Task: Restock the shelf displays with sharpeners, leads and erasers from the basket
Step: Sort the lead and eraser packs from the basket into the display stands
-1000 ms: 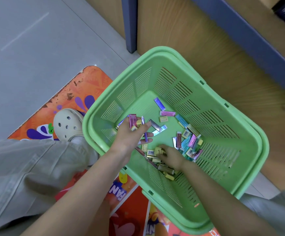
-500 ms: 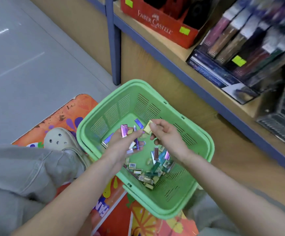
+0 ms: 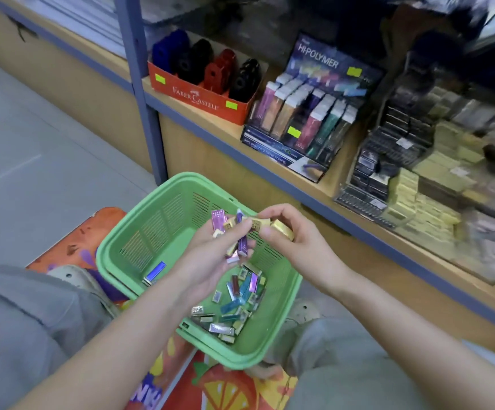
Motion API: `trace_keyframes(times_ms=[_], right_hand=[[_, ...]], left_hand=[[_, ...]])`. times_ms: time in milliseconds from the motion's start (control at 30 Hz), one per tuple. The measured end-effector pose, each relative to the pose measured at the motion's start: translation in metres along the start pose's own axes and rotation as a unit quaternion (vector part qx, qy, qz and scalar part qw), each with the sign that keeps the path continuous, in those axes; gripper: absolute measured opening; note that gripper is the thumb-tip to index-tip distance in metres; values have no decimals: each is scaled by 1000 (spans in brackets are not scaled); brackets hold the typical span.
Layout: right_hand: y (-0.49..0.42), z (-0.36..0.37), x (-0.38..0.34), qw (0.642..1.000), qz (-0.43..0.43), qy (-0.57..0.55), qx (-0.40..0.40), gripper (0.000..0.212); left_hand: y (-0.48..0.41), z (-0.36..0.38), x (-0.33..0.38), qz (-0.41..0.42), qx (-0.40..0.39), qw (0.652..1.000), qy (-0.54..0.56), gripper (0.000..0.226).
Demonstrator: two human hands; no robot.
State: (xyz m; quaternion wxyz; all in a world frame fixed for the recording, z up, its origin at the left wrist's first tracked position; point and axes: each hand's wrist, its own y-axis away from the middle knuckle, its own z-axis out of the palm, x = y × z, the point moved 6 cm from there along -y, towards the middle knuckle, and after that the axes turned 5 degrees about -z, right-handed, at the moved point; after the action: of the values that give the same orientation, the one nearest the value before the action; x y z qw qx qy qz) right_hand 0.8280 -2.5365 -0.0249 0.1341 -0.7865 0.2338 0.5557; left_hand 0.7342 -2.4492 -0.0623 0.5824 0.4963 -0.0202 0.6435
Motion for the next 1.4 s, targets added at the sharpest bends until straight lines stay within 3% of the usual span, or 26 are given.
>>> trace_keyframes(times_ms=[167,267,433,567,767,1033,1200,1400], right_hand=[[27,-30,-17,993,-28,64,94,17],[41,-47,-22,986,-18,121,116,28],[60,-78,-24,975,-28,179,125,21],[80,-105,-31,976,-38,180,118,19],[103,-145,-26,959,-39,192,207,17],[123,-182,-23,887,-58,384,249,21],[119,-251,-3,833,70,475,276,28],[92,-290,32,794,176,563,144,33]], left_hand=[[10,33,4,27,-24,996,-80,46],[14,53,1,32,-37,994,-100,43],[16,87,-2,49,-51,989,-129,42],[12,121,-7,50,-67,985,-149,29],[7,165,-16,57,-62,983,-162,35],[-6,201,-34,14,-70,980,-185,25],[-17,206,-32,8,-63,981,-183,27],[-28,198,-28,5,-53,982,-183,30]])
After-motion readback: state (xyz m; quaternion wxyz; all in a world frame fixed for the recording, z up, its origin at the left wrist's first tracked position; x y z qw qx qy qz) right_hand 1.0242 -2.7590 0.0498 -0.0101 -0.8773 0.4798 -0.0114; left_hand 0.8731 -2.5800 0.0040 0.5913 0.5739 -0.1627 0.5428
